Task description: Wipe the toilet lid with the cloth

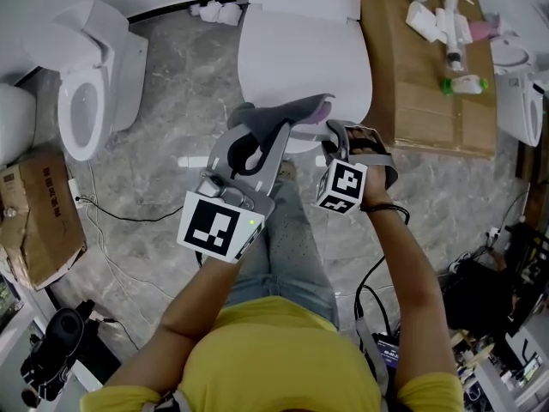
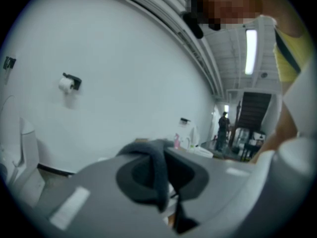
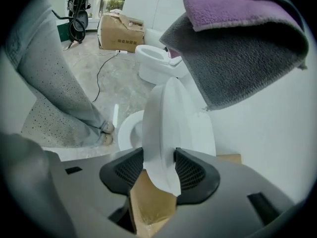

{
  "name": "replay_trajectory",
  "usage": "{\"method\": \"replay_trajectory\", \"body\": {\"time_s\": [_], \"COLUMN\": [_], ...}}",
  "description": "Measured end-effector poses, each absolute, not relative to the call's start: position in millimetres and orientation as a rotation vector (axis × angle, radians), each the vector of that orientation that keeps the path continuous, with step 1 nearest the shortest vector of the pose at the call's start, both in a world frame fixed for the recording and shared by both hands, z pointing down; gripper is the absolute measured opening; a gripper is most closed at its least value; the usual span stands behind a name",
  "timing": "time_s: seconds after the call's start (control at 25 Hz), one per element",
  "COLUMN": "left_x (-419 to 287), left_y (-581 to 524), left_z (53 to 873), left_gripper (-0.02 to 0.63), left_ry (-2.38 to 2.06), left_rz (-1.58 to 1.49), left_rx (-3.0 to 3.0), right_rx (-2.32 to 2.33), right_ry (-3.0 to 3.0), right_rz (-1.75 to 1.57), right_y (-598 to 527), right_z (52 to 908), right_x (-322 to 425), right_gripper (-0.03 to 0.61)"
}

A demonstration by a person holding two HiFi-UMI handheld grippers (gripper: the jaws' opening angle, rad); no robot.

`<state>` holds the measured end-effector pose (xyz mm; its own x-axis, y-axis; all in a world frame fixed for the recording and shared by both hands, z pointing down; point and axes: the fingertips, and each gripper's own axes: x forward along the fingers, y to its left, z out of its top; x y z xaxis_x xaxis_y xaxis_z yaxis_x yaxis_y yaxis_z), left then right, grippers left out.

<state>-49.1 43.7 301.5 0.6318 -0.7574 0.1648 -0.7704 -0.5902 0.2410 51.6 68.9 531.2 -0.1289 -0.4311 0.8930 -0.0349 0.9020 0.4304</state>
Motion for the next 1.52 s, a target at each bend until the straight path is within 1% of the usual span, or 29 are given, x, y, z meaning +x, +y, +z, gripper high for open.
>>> {"method": "replay_trajectory", "body": {"time_s": [0.2,0.28,0.68,0.88,1.2,1.52], "left_x": [-44.9,-41.9,-30.8,-29.5,-24.5,-21.4], "left_y": [48.4,49.3,51.7,50.8,46.5,48.2], "left_z": [334.7,347.4,405.2,425.7,442.3,457.5], "left_gripper": [0.018,0.018,0.018,0.018,0.018,0.018], "left_ry": [-1.207,-1.198,-1.161,-1.151,-1.143,-1.135], "left_rz": [0.106,0.120,0.189,0.211,0.215,0.243], "left_rx": [2.535,2.535,2.503,2.476,2.460,2.441], "right_rx": [0.313,0.303,0.233,0.156,0.062,0.073], "right_ry": [-1.689,-1.708,-1.727,-1.718,-1.699,-1.699], "right_rz": [-0.313,-0.267,-0.159,-0.134,-0.066,0.091], "right_y": [91.5,98.5,126.4,140.6,147.2,149.8], "right_z": [565.5,581.2,659.8,694.0,723.1,752.1], "right_x": [48.0,47.9,45.8,44.4,45.0,41.9], "right_gripper": [0.206,0.188,0.166,0.170,0.183,0.186]}}
